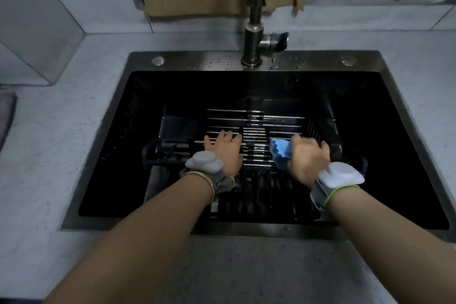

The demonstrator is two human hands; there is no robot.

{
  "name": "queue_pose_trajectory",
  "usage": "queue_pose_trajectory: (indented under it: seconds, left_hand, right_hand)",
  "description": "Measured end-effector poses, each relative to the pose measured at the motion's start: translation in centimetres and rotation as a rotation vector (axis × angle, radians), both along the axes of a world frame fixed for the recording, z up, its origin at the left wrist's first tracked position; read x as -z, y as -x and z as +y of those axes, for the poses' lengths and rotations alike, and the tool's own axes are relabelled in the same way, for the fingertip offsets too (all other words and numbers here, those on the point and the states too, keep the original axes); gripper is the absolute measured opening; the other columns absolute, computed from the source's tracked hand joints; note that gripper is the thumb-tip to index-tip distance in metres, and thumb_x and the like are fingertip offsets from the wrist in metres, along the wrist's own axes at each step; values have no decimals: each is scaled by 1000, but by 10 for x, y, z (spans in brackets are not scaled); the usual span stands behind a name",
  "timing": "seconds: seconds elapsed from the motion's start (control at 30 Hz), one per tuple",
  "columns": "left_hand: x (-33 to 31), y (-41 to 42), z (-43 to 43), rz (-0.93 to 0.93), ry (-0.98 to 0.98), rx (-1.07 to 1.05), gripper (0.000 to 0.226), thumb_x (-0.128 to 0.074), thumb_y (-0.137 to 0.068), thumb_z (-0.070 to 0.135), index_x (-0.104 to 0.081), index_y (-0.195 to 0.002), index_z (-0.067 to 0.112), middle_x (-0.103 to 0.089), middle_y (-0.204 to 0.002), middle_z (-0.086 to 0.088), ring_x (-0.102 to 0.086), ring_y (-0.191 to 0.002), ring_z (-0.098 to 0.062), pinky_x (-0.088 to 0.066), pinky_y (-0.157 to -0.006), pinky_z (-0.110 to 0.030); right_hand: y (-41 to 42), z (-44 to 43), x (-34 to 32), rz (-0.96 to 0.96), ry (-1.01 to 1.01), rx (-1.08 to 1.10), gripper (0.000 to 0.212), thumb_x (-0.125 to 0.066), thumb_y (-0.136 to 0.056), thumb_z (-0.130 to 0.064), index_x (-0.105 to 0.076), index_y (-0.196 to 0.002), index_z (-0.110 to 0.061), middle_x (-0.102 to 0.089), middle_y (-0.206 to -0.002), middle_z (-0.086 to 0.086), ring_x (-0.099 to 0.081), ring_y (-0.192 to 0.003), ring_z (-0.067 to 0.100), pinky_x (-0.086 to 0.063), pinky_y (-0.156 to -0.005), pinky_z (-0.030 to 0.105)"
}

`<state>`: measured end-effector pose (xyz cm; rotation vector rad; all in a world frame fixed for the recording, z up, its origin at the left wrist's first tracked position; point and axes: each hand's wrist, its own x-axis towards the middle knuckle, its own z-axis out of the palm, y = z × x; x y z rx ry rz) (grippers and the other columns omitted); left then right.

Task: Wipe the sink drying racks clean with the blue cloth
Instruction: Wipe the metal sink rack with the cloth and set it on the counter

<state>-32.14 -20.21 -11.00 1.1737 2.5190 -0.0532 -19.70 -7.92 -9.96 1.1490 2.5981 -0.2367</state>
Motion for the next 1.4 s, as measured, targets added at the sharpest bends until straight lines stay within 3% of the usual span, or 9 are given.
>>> queue_pose_trajectory:
  seconds: [0.13, 0.2, 0.33, 0.57, 0.8, 1.03, 1.3, 1.4]
  left_hand:
    - [12, 6, 9, 7, 56, -18, 40, -49, -95, 39, -46, -130, 20, -50, -129, -6, -38, -128, -27, -11, -111, -59]
    - [14, 9, 14, 24, 65, -41, 40, -49, -94, 43, -49, -127, 22, -51, -128, -7, -38, -126, -28, -16, -110, -55]
    - [15, 8, 12, 98, -46, -82, 29, -48, -95, 38, -55, -117, 21, -55, -121, -6, -40, -120, -27, -27, -102, -44]
    - [-26, -3, -5, 282, -418, -147, 23, -49, -95, 33, -61, -105, 16, -58, -111, -5, -47, -112, -26, -30, -90, -36]
    - [-63, -43, -44, 472, -737, -117, 17, -53, -93, 25, -60, -102, 12, -57, -106, -7, -44, -109, -27, -20, -85, -34]
    - [-92, -107, -94, 564, -684, 5, 19, -49, -95, 21, -57, -109, 12, -54, -115, -8, -39, -116, -27, -20, -91, -35]
    - [-74, -147, -140, 513, -692, -42, 22, -48, -96, 26, -56, -110, 11, -55, -112, -7, -41, -113, -26, -22, -85, -35]
    - [-71, -148, -149, 480, -677, -52, 24, -50, -95, 30, -56, -110, 12, -55, -112, -7, -41, -113, -27, -24, -86, -36]
  right_hand:
    - [2, 0, 18, 6, 118, 37, 35, -50, -85, -16, -39, -118, -15, -57, -120, 9, -42, -122, 29, -4, -112, 52]
    - [3, 5, 23, -17, 97, -15, 35, -49, -83, -12, -43, -117, -19, -56, -121, 7, -40, -122, 29, -9, -110, 53]
    - [-3, 5, 25, 56, -37, -121, 31, -51, -83, -17, -50, -113, -25, -56, -117, 3, -43, -115, 25, -27, -98, 38]
    - [-19, -5, -15, 411, -305, -201, 30, -53, -79, -9, -54, -107, -17, -58, -107, 6, -46, -104, 28, -25, -74, 30]
    - [-66, -35, -57, 648, -416, -232, 41, -55, -75, -3, -54, -114, -13, -57, -108, 9, -44, -105, 30, -21, -72, 31]
    - [-131, -94, -65, 686, -391, -161, 38, -54, -75, -1, -53, -110, -12, -57, -107, 9, -44, -105, 32, -24, -72, 32]
    - [-170, -135, -66, 648, -447, -212, 38, -54, -76, -3, -53, -112, -13, -57, -107, 8, -44, -103, 30, -23, -71, 31]
    - [-173, -139, -62, 670, -373, -230, 38, -51, -76, -1, -56, -112, -12, -59, -108, 9, -46, -105, 32, -30, -76, 34]
